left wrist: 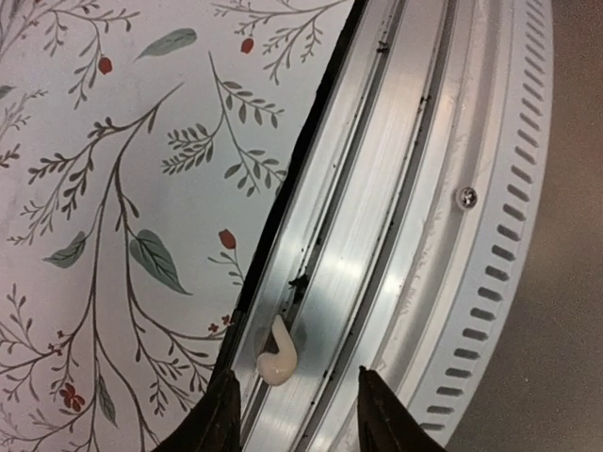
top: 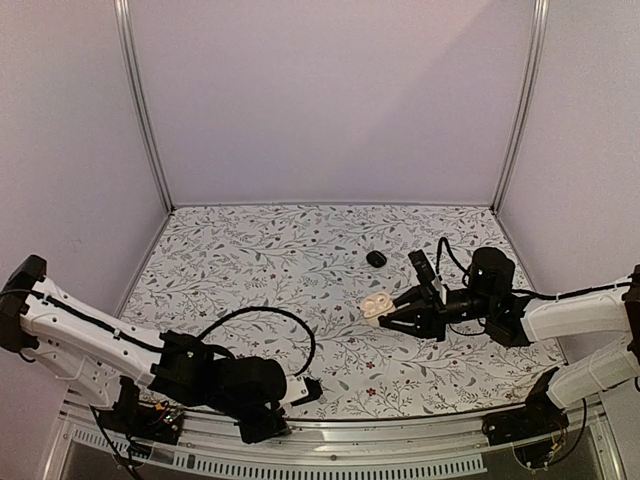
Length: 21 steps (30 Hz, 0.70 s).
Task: Insert the wireless bluetooth earbuds into the charging case
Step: Pick up the left earbud from the corner of the board.
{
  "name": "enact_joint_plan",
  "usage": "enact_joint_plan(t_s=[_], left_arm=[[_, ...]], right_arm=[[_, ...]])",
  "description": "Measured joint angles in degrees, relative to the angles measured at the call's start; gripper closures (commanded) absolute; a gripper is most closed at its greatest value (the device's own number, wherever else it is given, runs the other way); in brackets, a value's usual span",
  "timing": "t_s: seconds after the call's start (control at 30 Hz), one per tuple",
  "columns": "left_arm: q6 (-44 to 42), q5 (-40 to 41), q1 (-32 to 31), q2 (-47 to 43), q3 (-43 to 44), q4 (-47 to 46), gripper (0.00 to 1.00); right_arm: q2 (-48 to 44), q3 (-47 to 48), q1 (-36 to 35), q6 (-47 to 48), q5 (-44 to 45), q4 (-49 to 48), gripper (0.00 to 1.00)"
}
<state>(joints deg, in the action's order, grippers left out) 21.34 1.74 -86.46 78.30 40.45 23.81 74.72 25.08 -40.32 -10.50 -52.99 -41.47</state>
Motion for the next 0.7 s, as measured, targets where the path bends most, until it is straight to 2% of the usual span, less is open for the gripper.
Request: enact_joint_plan(t_s=[0.27,0.7], left_arm=[[-0.35,1.14,-0.66,8.92,2.75,5.73,0.6],[-1.84,2.12,-0.72,10.25,4.94,7.28,0.62]], right_arm=[[0.0,0.0,0.0,0.02,-0.39,0.09,1.0],[0.0,0.0,0.09,0.22,-0.92,0.2,1.0]])
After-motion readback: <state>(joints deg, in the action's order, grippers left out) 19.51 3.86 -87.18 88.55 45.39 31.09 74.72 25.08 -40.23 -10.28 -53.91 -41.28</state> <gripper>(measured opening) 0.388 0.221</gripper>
